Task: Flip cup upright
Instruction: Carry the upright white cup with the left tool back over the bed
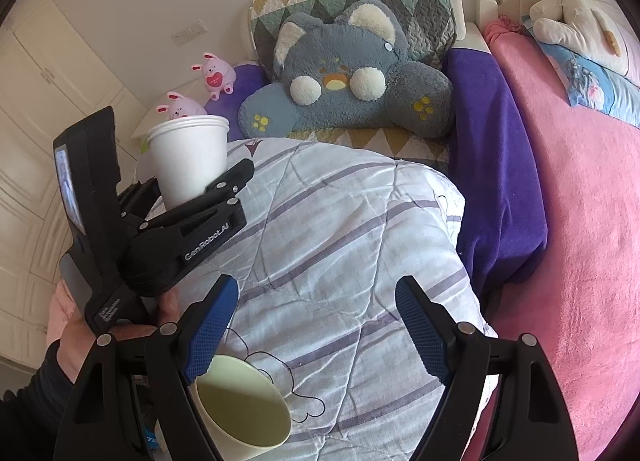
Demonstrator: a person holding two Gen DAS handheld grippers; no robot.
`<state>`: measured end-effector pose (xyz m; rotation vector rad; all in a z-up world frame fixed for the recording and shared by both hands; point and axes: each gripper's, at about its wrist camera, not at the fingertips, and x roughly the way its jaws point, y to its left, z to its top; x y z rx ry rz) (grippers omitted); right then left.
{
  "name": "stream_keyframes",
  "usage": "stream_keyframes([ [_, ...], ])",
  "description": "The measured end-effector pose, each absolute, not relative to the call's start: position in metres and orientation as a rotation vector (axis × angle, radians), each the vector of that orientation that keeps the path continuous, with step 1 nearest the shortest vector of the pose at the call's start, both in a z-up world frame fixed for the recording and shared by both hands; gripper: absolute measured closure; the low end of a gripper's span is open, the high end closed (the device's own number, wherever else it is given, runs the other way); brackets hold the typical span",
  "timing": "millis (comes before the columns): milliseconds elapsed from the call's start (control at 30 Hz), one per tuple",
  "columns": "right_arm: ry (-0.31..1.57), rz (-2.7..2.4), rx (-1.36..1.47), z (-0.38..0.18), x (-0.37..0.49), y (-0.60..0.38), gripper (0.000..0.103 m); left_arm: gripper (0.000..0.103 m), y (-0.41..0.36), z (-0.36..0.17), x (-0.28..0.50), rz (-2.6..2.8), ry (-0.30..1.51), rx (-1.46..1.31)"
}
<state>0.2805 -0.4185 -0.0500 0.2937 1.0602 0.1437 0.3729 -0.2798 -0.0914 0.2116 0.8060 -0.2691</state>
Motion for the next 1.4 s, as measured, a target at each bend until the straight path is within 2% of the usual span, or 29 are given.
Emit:
stream_keyframes([
  [167,1.059,0.153,0.301,-0.052,0.279,-0.417,0.021,0.040,-0.284,-0.103,0.366,-0.266,0.858,0.268],
  [433,1.051,0.150,0.314,-0.052,0.275,-0.420,0.021,0.040,-0.267,-0.108,0.353,-0.288,0.937,0.230],
  [567,1.049,0.151,0.322,-0.053,0.271,-0.421,0.021,0.046,-0.264,-0.107,0.349,-0.303,0.952,0.213],
  [733,1.043,0.155,0.322,-0.050,0.267,-0.420,0.021,0.046,-0.262,-0.103,0.353,-0.303,0.988,0.188],
  [767,1.041,0.155,0.322,-0.049,0.266,-0.420,0.021,0.041,-0.262,-0.101,0.355,-0.307,1.000,0.183],
  [800,1.040,0.153,0.323,-0.049,0.265,-0.421,0.021,0.024,-0.262,-0.099,0.356,-0.315,1.014,0.173],
  [867,1.036,0.150,0.322,-0.047,0.263,-0.421,0.021,0.005,-0.263,-0.096,0.359,-0.308,1.036,0.174],
  [1133,1.029,0.154,0.319,-0.043,0.262,-0.419,0.021,0.005,-0.268,-0.086,0.390,-0.285,1.082,0.124],
  [1167,1.028,0.155,0.318,-0.042,0.262,-0.418,0.021,0.005,-0.269,-0.087,0.394,-0.285,1.090,0.115],
  [1233,1.029,0.155,0.318,-0.042,0.262,-0.418,0.021,0.018,-0.270,-0.089,0.402,-0.281,1.104,0.106],
  [1267,1.031,0.155,0.316,-0.043,0.263,-0.418,0.021,0.036,-0.270,-0.090,0.405,-0.286,1.113,0.098],
  [1300,1.033,0.154,0.315,-0.043,0.263,-0.418,0.021,0.039,-0.270,-0.092,0.407,-0.290,1.126,0.088],
  [1400,1.037,0.149,0.319,-0.045,0.263,-0.419,0.021,0.040,-0.269,-0.091,0.406,-0.289,1.120,0.081],
])
